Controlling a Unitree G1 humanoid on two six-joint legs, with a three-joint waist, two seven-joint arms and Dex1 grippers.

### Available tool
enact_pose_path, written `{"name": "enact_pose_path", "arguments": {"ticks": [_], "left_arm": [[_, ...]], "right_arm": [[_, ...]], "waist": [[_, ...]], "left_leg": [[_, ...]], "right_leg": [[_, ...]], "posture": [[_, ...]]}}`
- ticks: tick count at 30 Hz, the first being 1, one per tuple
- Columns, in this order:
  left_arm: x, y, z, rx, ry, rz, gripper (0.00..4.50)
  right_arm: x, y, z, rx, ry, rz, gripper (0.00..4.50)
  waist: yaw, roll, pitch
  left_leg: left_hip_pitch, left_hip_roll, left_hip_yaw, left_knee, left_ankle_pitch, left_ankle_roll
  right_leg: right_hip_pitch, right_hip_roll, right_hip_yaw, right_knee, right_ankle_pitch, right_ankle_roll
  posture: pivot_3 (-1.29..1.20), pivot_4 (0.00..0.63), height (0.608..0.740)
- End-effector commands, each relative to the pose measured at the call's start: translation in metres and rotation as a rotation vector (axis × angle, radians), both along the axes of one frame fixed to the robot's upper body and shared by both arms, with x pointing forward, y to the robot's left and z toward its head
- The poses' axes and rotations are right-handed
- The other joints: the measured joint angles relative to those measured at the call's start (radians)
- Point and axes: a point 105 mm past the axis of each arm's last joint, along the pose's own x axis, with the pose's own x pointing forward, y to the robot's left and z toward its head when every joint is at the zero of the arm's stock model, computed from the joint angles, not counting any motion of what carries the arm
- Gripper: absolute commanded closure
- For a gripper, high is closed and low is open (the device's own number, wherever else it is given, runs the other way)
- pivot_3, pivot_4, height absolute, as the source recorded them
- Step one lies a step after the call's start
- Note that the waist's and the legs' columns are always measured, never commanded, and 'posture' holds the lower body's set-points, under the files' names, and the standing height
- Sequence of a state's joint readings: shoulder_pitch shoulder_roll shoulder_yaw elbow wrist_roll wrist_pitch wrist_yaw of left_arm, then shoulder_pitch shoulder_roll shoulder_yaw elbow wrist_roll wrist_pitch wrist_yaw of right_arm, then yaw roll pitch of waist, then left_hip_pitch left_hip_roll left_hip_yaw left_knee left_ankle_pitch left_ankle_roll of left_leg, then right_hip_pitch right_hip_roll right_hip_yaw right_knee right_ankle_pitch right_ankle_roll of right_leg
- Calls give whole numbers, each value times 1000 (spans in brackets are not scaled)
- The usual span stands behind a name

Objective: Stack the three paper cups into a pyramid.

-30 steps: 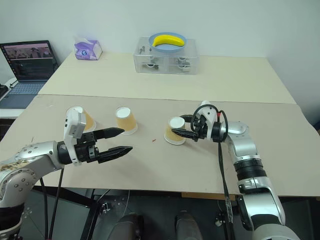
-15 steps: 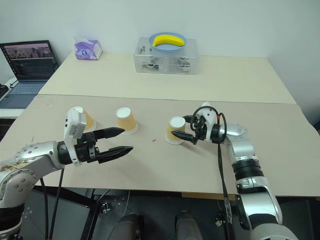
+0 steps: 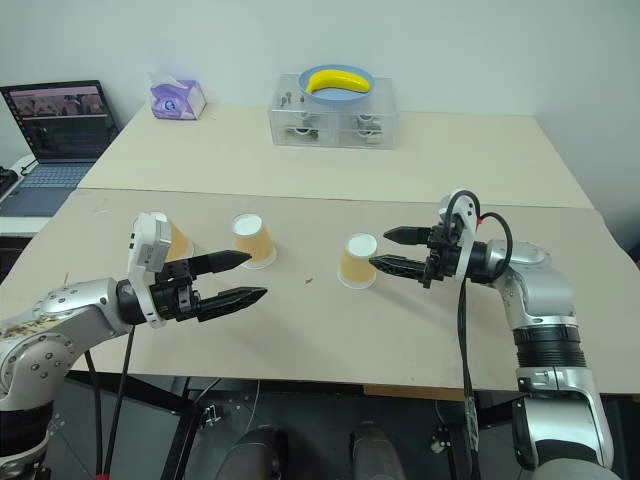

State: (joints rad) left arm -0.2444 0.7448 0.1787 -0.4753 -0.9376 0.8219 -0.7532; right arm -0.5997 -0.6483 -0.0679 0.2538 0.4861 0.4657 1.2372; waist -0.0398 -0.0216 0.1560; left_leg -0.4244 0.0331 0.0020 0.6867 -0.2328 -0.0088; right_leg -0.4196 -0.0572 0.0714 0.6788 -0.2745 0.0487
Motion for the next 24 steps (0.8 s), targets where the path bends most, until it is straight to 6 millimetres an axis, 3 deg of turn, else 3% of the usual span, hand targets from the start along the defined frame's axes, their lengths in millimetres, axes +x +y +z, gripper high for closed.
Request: {"name": "enact_pose_path", "arguments": {"ticks": [1, 9, 17, 24], "left_arm": [[-1, 3, 9, -9, -25, 5, 0], [2, 33, 3, 0, 5, 208, 0], [51, 67, -21, 151, -45, 565, 0], [68, 63, -23, 143, -55, 588, 0]], "right_arm": [[-2, -13, 27, 43, -71, -37, 112], [-26, -14, 33, -16, -122, -8, 112], [-28, -6, 28, -33, -134, -7, 112], [-29, -3, 32, -18, -142, -2, 112]], "waist": [[0, 0, 0], [0, -1, 1], [8, -1, 1], [22, -2, 1]], "left_leg": [[0, 0, 0, 0, 0, 0], [-1, 0, 0, 0, 0, 0], [1, 0, 0, 0, 0, 0], [-3, -1, 0, 0, 0, 0]], "right_leg": [[0, 0, 0, 0, 0, 0], [0, 0, 0, -1, 0, 0], [1, 0, 0, 0, 0, 0], [-2, -1, 0, -2, 0, 0]], "posture": [[0, 150, 694], [0, 150, 694], [0, 150, 694], [0, 150, 694]]}}
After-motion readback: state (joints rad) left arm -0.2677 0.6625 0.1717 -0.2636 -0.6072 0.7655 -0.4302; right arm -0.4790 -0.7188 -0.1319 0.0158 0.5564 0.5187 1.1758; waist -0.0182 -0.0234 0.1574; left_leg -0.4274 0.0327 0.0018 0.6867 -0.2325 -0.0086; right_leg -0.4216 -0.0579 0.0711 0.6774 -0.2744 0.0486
